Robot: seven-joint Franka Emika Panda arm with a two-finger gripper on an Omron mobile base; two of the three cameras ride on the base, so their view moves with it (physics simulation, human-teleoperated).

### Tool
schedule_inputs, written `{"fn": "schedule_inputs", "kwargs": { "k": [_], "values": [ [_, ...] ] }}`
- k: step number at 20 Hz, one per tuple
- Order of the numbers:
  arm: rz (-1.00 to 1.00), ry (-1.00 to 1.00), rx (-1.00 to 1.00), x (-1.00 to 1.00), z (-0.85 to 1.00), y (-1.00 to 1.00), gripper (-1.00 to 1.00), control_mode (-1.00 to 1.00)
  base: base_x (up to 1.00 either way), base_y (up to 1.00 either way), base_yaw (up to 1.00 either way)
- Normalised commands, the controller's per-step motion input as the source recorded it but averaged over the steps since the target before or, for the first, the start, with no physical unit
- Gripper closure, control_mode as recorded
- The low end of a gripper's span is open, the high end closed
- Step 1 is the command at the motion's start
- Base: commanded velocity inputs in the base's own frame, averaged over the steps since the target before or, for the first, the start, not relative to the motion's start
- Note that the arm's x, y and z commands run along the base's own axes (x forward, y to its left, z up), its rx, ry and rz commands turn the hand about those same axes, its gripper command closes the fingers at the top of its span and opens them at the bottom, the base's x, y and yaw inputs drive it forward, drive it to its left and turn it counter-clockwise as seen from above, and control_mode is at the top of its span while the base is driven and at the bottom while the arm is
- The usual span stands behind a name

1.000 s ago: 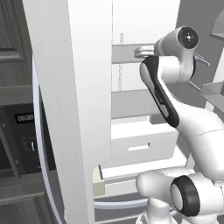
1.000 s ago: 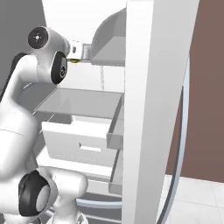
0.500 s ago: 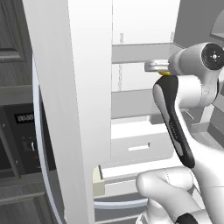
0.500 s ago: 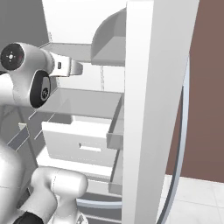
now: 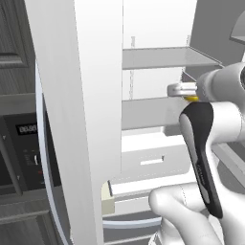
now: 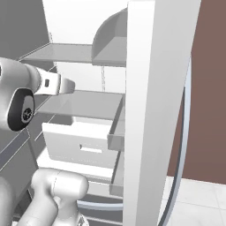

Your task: Retrieve a lemon from the fridge and place it on the cutting board with the fish.

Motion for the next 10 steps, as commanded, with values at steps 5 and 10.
{"fn": "schedule_inputs", "kwargs": {
  "k": [5, 10],
  "values": [
    [-0.03, 0.16, 0.00, -0.50, -0.35, 0.00, 1.00, -1.00, 0.00, 0.00, 0.00],
    [0.00, 0.04, 0.00, -0.37, -0.43, 0.00, 1.00, -1.00, 0.00, 0.00, 0.00]
  ]
}}
